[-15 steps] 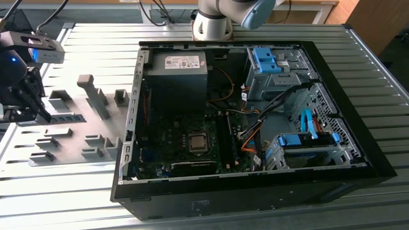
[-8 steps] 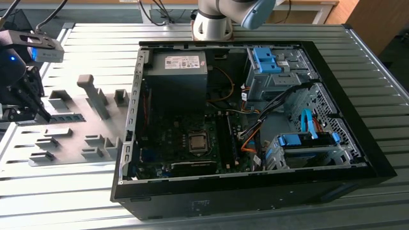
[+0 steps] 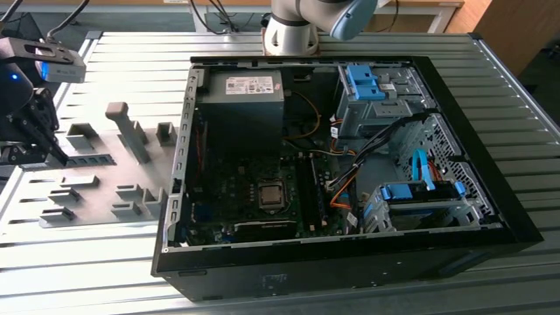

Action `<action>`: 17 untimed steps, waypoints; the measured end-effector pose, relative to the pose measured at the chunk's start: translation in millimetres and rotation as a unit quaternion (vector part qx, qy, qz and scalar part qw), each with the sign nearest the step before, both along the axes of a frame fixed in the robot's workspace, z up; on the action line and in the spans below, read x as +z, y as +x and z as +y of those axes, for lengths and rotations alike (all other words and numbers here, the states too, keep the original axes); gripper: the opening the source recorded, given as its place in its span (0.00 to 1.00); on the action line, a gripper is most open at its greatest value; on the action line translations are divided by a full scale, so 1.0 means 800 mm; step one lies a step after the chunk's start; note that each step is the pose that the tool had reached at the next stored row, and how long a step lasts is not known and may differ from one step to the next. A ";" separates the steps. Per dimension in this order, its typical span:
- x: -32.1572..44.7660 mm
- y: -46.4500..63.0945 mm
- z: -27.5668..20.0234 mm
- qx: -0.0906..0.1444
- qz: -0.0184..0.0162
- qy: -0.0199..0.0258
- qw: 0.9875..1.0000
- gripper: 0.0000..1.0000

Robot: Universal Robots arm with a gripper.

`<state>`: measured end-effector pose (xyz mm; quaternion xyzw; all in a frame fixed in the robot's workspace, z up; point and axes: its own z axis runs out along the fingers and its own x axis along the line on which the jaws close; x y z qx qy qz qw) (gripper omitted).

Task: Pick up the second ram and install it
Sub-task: 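Pick up the second ram and move it above second insertion slot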

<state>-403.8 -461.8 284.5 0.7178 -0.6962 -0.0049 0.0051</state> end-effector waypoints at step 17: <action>0.0144 0.000 0.0000 0.000 0.000 0.000 1.000 0.14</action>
